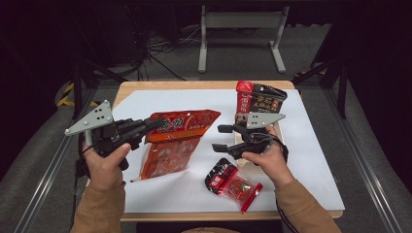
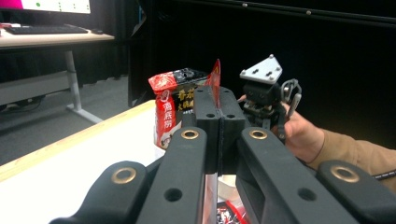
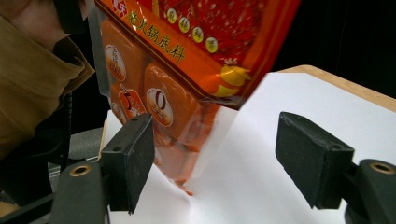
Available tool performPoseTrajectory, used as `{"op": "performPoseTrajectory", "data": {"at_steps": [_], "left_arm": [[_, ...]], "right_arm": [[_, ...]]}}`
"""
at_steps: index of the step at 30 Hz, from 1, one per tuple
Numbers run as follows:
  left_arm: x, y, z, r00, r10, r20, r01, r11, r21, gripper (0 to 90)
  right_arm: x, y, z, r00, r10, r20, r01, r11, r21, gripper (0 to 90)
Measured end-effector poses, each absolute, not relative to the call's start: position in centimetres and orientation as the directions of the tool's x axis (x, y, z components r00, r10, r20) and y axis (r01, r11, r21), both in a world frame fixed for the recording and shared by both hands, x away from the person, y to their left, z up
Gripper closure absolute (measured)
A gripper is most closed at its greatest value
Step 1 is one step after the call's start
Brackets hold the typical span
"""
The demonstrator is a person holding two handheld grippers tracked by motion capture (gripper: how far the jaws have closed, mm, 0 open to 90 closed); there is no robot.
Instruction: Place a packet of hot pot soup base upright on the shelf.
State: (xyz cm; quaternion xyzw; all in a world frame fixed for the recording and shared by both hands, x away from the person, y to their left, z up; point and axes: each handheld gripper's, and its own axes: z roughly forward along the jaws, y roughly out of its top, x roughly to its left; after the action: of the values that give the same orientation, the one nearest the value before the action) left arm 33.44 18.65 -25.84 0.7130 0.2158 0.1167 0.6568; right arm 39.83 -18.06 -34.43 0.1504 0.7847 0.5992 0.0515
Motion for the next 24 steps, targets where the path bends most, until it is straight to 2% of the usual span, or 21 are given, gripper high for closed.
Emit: {"op": "performPoseTrajectory", "data": {"at_steps": [24], "left_arm": [[33.3, 17.0, -25.7, 0.902, 0.418, -0.106, 0.133, -0.036, 0.991, 90.0]], "right_arm": [[40.3, -14.3, -35.9, -0.975, 0.216, 0.050, 0.110, 0.274, 0.956, 25.1]]}}
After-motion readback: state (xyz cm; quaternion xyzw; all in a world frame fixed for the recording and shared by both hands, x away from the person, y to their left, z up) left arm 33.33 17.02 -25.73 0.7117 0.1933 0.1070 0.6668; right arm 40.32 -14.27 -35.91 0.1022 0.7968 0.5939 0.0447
